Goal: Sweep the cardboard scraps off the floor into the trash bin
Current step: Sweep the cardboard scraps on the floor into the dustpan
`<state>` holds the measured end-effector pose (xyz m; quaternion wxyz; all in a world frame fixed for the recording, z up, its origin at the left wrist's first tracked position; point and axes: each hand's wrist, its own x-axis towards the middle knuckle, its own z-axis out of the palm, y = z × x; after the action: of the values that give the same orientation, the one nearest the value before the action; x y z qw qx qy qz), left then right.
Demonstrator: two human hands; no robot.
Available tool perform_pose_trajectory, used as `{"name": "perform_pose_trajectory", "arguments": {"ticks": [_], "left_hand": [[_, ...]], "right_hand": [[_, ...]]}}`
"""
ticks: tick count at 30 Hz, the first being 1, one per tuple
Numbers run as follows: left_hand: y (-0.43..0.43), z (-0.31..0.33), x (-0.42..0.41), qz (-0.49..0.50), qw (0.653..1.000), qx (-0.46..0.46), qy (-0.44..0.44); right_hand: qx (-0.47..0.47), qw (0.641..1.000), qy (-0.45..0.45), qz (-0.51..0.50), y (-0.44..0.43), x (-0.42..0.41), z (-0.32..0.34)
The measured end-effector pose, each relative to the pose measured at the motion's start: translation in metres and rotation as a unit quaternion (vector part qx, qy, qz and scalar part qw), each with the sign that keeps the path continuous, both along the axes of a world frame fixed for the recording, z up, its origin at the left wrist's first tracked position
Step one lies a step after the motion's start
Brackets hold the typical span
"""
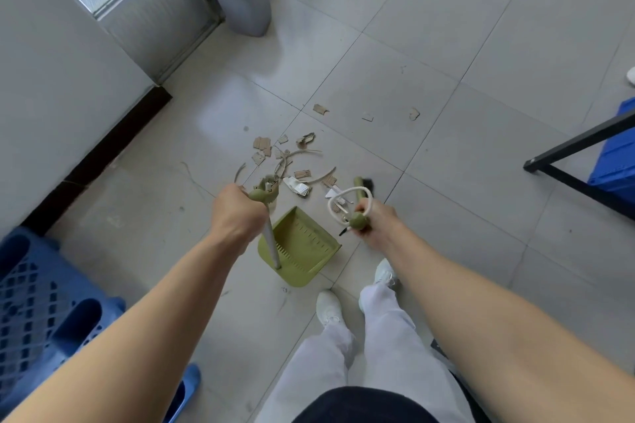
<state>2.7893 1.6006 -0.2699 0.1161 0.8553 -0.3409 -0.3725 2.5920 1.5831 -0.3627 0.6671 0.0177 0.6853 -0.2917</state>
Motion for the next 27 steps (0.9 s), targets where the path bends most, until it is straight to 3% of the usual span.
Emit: {"name": "perform_pose_trajectory", "arguments": {"ticks": [10,27], "left_hand": [[-0.012,0.007,-0.022,-0.028,0.999,0.016,-0.005],[-0.105,0.02,-0.182,-0.175,0.984,-0.022,0.021]], "right_hand": [[-0.051,0.997,-0.052,-0.025,-0.018,-0.032,0.003],[-0.054,0.967,0.1,-0.227,-0.044,-0.215,0.019]]}}
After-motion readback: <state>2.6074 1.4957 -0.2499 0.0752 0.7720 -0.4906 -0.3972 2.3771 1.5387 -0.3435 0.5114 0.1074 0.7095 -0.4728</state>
